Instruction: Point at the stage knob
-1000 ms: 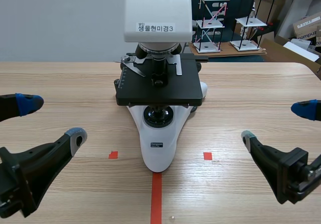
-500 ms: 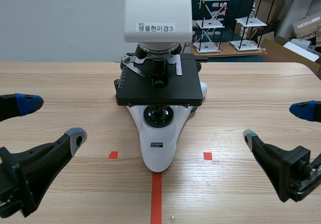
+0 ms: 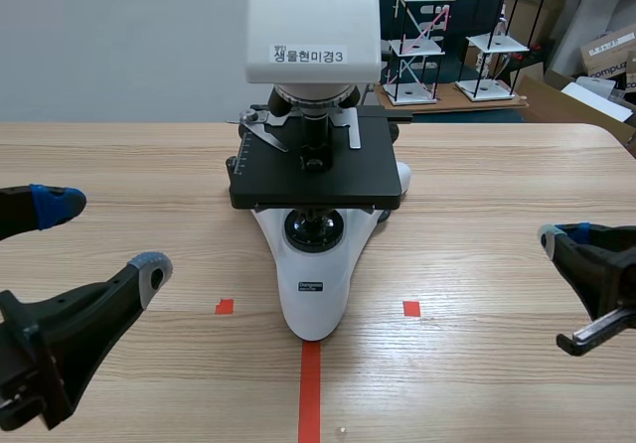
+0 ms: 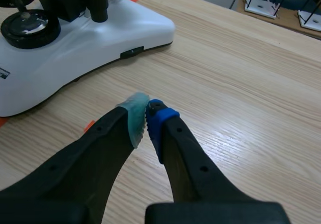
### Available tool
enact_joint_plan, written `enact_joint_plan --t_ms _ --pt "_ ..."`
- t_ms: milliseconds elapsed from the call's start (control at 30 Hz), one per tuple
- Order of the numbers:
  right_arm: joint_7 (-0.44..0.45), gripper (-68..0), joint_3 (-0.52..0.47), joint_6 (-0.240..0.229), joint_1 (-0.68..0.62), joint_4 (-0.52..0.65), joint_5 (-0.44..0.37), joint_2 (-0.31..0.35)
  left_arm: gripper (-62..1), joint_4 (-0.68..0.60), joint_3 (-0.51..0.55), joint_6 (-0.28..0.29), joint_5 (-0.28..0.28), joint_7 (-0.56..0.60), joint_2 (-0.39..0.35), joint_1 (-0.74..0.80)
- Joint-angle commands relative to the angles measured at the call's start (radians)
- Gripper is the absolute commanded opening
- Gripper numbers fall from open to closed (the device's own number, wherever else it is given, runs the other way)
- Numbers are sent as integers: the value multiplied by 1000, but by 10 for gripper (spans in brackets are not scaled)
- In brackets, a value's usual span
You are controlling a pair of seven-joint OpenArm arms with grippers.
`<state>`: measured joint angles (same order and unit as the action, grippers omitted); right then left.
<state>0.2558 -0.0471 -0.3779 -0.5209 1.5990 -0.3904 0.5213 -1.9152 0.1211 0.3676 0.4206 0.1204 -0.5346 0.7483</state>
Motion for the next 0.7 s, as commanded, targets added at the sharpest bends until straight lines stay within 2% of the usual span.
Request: enact_joint_plan --t_ms 0,500,667 --pt "38 -632 19 2 47 -13 2 2 -7 -12 3 1 9 14 0 2" --pt "251 -632 283 3 402 -343 29 1 -7 -12 3 1 9 17 0 2" --pt "274 -632 363 3 494 -420 44 -21 -7 -12 3 1 9 17 0 2"
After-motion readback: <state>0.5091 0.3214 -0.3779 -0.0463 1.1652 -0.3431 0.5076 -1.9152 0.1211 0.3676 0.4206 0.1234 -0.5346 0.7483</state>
